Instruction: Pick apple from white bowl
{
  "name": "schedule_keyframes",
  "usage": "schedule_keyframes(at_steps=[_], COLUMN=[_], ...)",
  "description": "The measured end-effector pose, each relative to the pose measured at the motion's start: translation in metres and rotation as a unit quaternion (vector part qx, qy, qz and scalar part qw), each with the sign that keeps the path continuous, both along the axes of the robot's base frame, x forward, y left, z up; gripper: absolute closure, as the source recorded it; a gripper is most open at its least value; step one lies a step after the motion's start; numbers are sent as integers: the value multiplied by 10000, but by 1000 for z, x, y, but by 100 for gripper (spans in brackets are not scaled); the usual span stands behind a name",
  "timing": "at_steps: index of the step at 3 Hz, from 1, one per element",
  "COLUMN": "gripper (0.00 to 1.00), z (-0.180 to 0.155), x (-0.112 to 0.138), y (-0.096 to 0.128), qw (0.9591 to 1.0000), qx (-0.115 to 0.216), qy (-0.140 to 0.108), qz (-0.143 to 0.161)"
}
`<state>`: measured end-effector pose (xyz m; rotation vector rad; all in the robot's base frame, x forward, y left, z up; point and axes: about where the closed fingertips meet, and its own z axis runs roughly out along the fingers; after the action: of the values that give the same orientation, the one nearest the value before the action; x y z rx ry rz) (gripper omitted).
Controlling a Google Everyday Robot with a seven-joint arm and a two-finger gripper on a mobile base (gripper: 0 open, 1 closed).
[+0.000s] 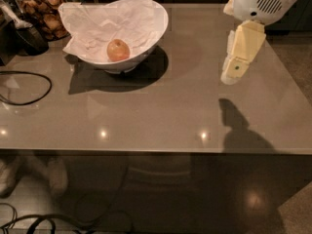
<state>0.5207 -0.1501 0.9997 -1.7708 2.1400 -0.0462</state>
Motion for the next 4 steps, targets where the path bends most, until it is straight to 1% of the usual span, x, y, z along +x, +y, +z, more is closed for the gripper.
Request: schedule_keyframes(at_steps=[1, 2, 3, 4], gripper=[0, 0, 0, 0], z=[22, 40, 45, 46], x=[19, 38, 43, 56], y=[22, 50, 55, 63], qw=[9995, 9980, 9973, 9968], qx=[218, 227, 295, 395], qy=[-179, -311, -437, -567], qz=[149, 498, 510, 401])
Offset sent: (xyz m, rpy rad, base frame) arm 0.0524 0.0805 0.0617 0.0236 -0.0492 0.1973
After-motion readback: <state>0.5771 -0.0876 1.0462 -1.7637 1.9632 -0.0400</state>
